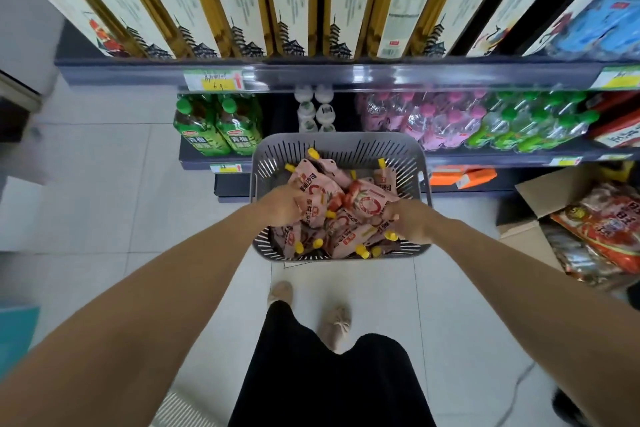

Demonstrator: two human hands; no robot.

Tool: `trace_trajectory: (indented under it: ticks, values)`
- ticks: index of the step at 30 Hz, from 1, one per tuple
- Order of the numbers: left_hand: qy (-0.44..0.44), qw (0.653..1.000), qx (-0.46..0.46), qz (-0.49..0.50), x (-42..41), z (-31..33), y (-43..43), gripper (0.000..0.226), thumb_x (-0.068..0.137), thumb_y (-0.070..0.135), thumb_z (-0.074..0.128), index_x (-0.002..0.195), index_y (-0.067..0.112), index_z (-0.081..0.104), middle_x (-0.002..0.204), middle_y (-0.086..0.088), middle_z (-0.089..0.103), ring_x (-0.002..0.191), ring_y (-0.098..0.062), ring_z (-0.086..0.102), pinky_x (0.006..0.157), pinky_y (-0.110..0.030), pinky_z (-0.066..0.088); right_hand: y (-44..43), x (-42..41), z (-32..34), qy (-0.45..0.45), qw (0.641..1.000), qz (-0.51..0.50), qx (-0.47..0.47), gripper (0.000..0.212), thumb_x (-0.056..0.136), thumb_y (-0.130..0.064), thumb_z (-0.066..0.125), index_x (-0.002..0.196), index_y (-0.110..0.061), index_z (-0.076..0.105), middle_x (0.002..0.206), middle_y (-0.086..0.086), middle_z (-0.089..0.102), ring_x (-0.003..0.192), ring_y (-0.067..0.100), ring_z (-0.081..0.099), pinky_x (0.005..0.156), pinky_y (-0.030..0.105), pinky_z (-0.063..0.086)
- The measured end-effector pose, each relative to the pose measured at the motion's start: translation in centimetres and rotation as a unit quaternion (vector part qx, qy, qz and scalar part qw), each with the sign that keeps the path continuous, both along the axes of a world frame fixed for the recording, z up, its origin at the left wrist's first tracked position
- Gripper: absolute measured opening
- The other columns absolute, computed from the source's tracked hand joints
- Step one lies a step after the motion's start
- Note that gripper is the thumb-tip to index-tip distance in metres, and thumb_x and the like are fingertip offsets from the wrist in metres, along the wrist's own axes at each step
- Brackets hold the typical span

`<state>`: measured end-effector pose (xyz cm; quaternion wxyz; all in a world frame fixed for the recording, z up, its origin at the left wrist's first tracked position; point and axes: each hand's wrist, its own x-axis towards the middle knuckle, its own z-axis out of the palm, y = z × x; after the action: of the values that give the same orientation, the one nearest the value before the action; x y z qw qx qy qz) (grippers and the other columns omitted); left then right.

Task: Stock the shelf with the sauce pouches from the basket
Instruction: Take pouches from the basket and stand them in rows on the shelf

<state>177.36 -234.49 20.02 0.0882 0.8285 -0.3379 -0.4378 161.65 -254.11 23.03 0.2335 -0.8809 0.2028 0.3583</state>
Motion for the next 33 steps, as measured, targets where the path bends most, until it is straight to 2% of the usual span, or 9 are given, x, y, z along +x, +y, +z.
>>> trace_trajectory:
  ticks: [6, 9, 11, 16, 20, 22, 26, 29, 33]
  values:
    - [0.023, 0.997, 0.062, -0.035, -0.8, -4.1, 2.3, 0.050, 0.085, -0.014, 0.040, 0.120, 0.015, 0.060, 0.132, -0.009, 0.055, 0.115, -0.027, 0.054, 0.097, -0.033, 0.046, 0.2, 0.2, -1.9, 0.045, 0.996, -0.006, 0.079, 0.059, 0.083, 0.012, 0.043, 0.126, -0.026, 0.056, 0.141, 0.004, 0.047, 0.128, 0.024, 0.043, 0.096, 0.021, 0.040]
    - [0.010, 0.996, 0.063, -0.070, -1.4, -5.3, 2.3, 0.056, 0.085, -0.011, 0.042, 0.130, 0.021, 0.053, 0.136, -0.009, 0.048, 0.116, -0.027, 0.052, 0.100, -0.034, 0.044, 0.7, -0.5, -2.5, 0.067, 0.994, 0.025, 0.081, 0.052, 0.082, 0.005, 0.057, 0.129, -0.019, 0.054, 0.137, 0.003, 0.052, 0.125, 0.020, 0.046, 0.090, 0.016, 0.038]
    - [-0.005, 0.995, 0.053, -0.088, -1.4, -5.9, 2.0, 0.057, 0.086, -0.008, 0.045, 0.132, 0.025, 0.051, 0.134, -0.011, 0.042, 0.115, -0.028, 0.050, 0.100, -0.034, 0.043, 0.7, -0.7, -3.2, 0.036, 0.998, 0.024, 0.049, 0.045, 0.082, -0.006, 0.064, 0.125, -0.019, 0.057, 0.134, 0.006, 0.052, 0.124, 0.023, 0.046, 0.098, 0.020, 0.035]
    - [-0.037, 0.990, 0.041, -0.129, -1.4, -6.6, 1.5, 0.038, 0.081, -0.003, 0.054, 0.111, 0.016, 0.066, 0.131, -0.009, 0.040, 0.113, -0.029, 0.047, 0.097, -0.035, 0.043, 0.9, -0.5, -4.1, -0.025, 0.999, -0.022, 0.033, 0.026, 0.085, -0.011, 0.060, 0.109, -0.019, 0.065, 0.124, 0.013, 0.051, 0.102, 0.025, 0.053, 0.091, 0.028, 0.045]
    - [-0.070, 0.985, 0.035, -0.152, -1.4, -6.7, 1.1, 0.022, 0.078, 0.001, 0.060, 0.098, 0.007, 0.068, 0.124, -0.008, 0.050, 0.105, -0.027, 0.052, 0.088, -0.036, 0.047, 0.6, -0.3, -4.8, -0.035, 0.999, -0.016, 0.002, 0.046, 0.085, 0.002, 0.051, 0.126, -0.020, 0.056, 0.128, 0.016, 0.046, 0.110, 0.030, 0.051, 0.097, 0.036, 0.045]
    - [-0.067, 0.988, 0.045, -0.130, -1.3, -6.6, 0.8, 0.019, 0.077, 0.001, 0.059, 0.093, 0.004, 0.068, 0.115, -0.011, 0.059, 0.099, -0.027, 0.058, 0.087, -0.035, 0.050, 0.3, -0.3, -5.3, -0.044, 0.999, 0.003, -0.021, 0.047, 0.085, 0.003, 0.052, 0.126, -0.019, 0.057, 0.129, 0.015, 0.049, 0.114, 0.030, 0.049, 0.099, 0.034, 0.043]
    - [-0.057, 0.996, 0.034, -0.065, -0.5, -6.1, 0.9, 0.018, 0.079, 0.003, 0.056, 0.086, 0.008, 0.072, 0.101, -0.008, 0.070, 0.091, -0.025, 0.063, 0.087, -0.034, 0.051, -0.3, -0.2, -5.5, -0.069, 0.993, 0.007, -0.091, 0.026, 0.085, -0.014, 0.062, 0.111, -0.019, 0.066, 0.120, 0.011, 0.056, 0.115, 0.028, 0.044, 0.100, 0.034, 0.040]
    - [-0.082, 0.996, 0.013, -0.037, 0.4, -5.2, 1.4, 0.019, 0.081, 0.006, 0.058, 0.084, 0.017, 0.073, 0.101, -0.001, 0.071, 0.091, -0.021, 0.063, 0.082, -0.028, 0.049, -0.7, 0.2, -5.1, -0.081, 0.986, 0.010, -0.142, 0.023, 0.083, -0.021, 0.065, 0.106, -0.025, 0.068, 0.115, 0.008, 0.058, 0.115, 0.028, 0.042, 0.102, 0.035, 0.035]
    - [-0.112, 0.993, -0.035, 0.031, 1.7, -3.5, 1.6, 0.021, 0.083, 0.005, 0.059, 0.092, 0.017, 0.074, 0.105, -0.003, 0.071, 0.092, -0.022, 0.064, 0.082, -0.032, 0.049, -0.7, 0.9, -3.3, -0.054, 0.979, -0.026, -0.196, 0.027, 0.081, -0.019, 0.066, 0.105, -0.032, 0.067, 0.114, 0.013, 0.058, 0.117, 0.036, 0.039, 0.098, 0.040, 0.039]
